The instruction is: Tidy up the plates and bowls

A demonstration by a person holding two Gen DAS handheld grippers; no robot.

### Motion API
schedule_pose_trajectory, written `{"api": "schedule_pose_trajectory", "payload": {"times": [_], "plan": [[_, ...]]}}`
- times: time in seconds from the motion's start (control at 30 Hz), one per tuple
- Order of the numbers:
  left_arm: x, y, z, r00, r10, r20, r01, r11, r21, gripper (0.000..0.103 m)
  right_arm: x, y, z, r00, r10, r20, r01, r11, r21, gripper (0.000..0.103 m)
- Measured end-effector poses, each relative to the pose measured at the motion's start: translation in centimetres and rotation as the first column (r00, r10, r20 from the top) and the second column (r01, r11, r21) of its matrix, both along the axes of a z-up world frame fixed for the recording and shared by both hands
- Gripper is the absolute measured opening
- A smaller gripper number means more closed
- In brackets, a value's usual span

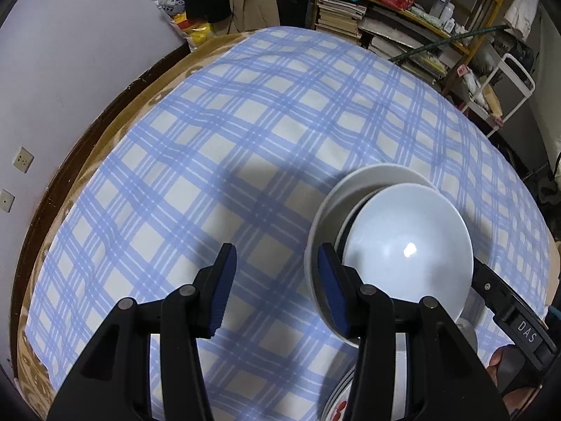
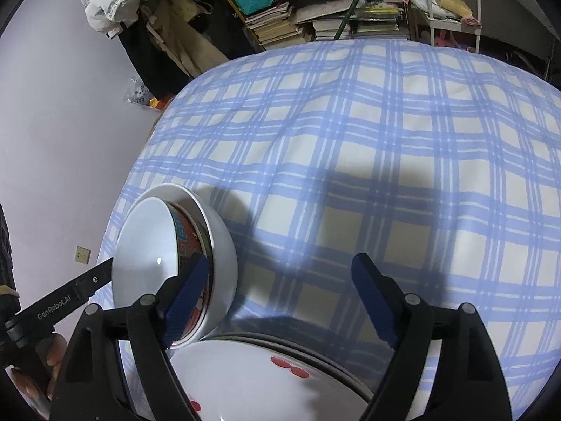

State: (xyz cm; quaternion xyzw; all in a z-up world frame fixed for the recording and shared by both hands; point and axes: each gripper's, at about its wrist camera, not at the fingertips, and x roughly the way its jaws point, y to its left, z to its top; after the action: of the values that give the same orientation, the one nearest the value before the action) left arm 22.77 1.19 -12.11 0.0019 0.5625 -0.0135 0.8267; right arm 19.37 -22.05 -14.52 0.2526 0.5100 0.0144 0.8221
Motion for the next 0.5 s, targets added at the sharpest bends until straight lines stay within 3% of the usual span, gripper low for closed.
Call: {"api": "schedule_pose_trajectory", "payload": {"times": [0.5], "plan": [[0.02,0.04,0.04,1.0,-0.005,0.004,0.005,1.0,0.012,0.047,-0.17,-0.23,-0.07,1.0,-0.01,0.001,0.01,1.0,-0.01,0.088]]}}
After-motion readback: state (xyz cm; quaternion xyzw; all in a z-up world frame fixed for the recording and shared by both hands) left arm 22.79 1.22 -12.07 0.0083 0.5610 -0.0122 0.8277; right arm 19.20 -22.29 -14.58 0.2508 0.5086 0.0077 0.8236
